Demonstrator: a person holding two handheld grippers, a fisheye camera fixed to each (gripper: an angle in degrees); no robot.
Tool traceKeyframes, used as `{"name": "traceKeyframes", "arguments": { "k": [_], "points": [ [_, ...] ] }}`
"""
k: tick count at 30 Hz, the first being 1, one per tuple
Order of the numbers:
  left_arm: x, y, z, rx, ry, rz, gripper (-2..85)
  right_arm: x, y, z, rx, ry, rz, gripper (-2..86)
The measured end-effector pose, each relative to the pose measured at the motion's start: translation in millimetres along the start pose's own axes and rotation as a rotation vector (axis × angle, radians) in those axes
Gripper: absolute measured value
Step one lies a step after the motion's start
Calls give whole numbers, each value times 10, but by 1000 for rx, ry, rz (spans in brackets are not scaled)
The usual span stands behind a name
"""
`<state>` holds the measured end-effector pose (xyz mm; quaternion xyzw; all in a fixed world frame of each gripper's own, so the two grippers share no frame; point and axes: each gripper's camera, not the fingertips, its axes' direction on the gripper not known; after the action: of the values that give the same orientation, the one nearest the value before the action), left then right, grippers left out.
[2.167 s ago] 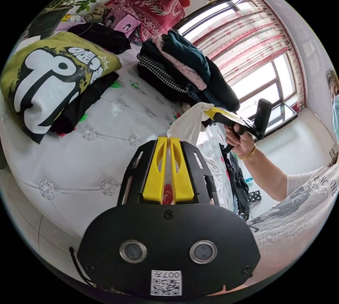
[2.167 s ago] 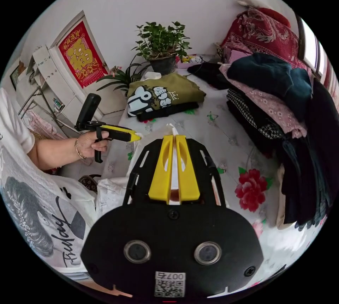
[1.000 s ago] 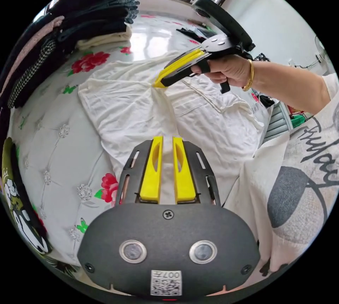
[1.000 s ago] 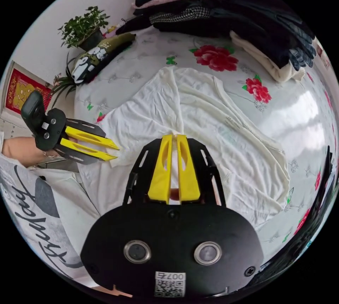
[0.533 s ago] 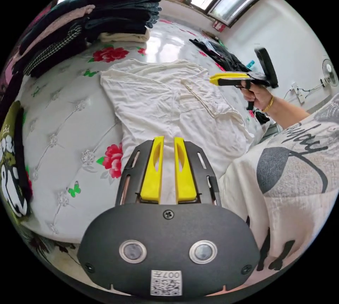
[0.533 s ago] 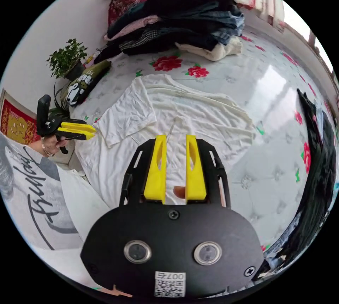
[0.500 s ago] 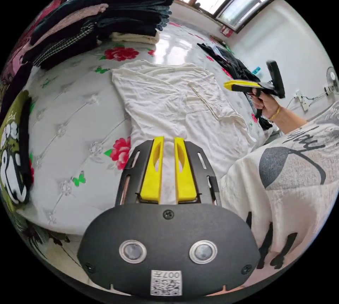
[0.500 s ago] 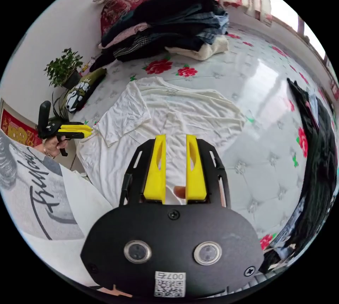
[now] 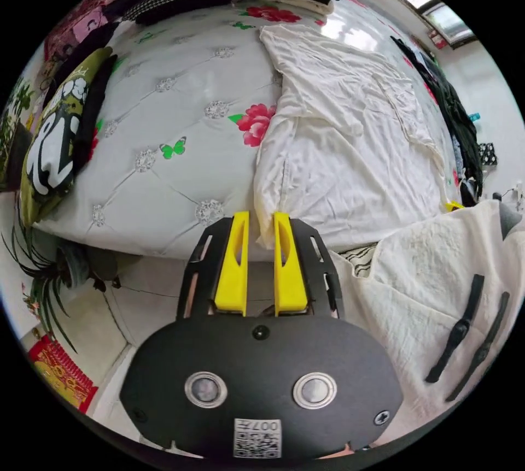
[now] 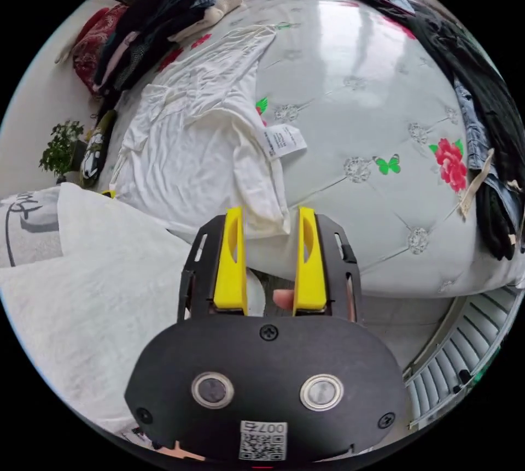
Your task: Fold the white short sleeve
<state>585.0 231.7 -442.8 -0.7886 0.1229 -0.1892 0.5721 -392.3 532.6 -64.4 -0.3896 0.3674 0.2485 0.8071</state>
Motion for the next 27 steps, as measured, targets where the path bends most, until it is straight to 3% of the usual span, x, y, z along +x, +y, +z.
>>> {"name": "traceKeyframes", "arguments": {
  "k": [2,6,14,21,24,27],
  "points": [
    [95,-45,-18,2,-22,111,6,-314,-50,-39,2,175,-52,22],
    [-121,-121,-143,-21,99,137,-7,-519,-135,-235,-51,121,-152,4],
    [-1353,-289,-1009,137,582,23,-9,201,-105,-1602,186,-331,68,-2],
    [-2235,-1550,-1347,196,881,-66,-7,572,-816,-2251,352,-657,193,-2],
    [-2446,-2324,-1461,226,852,-137,0,562,-1488,-2454,414,-733,194,1],
    [-2590,-2993,-1451,301,782,-272,30,461,-2253,-2547,474,-682,174,10]
  ]
}}
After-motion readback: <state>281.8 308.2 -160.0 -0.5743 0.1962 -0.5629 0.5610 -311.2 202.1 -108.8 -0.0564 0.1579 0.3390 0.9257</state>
